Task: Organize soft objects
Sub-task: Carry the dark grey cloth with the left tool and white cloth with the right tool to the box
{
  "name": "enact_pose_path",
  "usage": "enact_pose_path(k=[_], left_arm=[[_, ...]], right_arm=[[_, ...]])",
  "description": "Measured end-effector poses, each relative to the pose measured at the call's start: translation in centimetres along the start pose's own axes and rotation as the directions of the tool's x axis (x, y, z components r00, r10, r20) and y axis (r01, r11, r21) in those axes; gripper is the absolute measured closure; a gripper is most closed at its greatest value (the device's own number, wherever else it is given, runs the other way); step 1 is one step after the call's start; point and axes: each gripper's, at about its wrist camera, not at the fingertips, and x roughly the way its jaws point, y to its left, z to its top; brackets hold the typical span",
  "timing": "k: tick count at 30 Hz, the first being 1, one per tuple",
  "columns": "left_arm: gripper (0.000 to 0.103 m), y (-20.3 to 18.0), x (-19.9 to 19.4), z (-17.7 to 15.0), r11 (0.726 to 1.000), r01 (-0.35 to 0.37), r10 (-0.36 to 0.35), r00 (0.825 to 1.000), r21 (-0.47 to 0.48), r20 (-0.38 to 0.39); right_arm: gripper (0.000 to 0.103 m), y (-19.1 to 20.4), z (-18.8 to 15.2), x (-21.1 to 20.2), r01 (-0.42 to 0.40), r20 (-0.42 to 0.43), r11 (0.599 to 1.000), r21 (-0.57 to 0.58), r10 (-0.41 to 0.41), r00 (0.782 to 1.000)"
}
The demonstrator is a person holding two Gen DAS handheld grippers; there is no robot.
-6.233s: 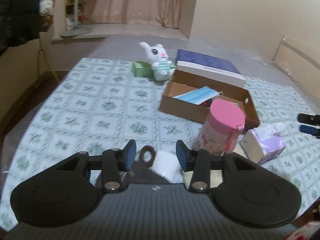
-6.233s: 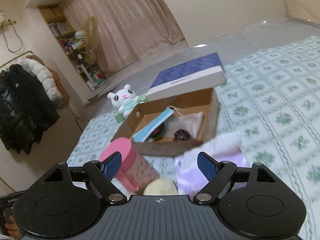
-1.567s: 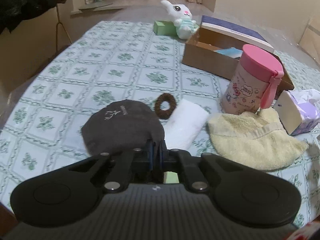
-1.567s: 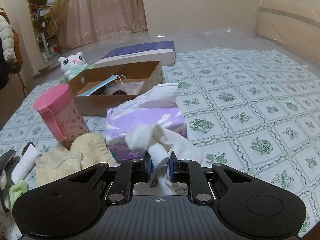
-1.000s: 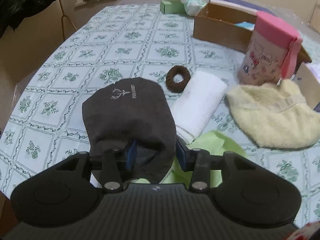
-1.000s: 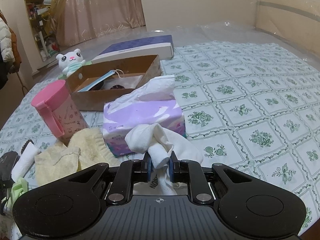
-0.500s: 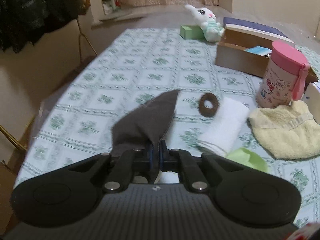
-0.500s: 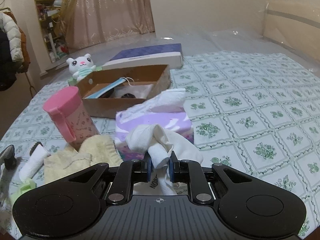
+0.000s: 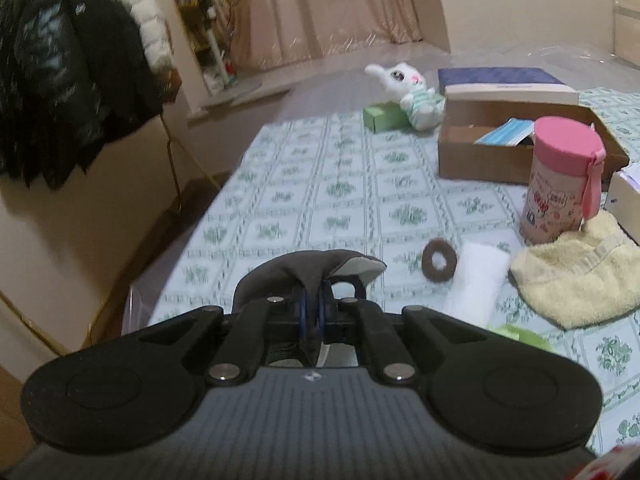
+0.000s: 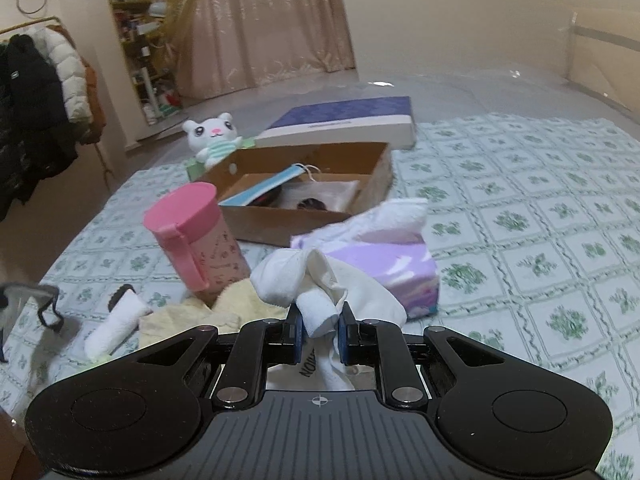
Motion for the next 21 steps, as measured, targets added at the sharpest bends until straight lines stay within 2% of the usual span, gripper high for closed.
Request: enact_pose_path(k=[5,10,16,21], left_arm=[[0.097,-0.9,0.3,2.8,0.999,0.029,-0.031,0.997,0.044,0.064],[0.097,-2.9,1.5,6.4,0.993,0.074,-0.087,0.986,0.093,0.144],[0.097,-5.7,4.1,11.8,0.979,0.160,-0.185,0.954,0.124,0.234],[0.097,-8.7,6.7,15.9,0.960,0.218,-0.261,0.924,0.175,0.279]], right_arm=[[0.086,0.2,2.0,0.9,-0.043,0.015,0.999,-0.019,0.043,0.999],[0.086,0.5,5.3,2.6,-0.075,0.048,0.996,-0.057,0.078,0.996],[0.086,0.9,9.6,6.2,-0.106,0.080,0.989,-0.104,0.115,0.990],[0.086,1.0,12.7,10.0,-0.107,0.098,0.985,-0.138,0.121,0.988]])
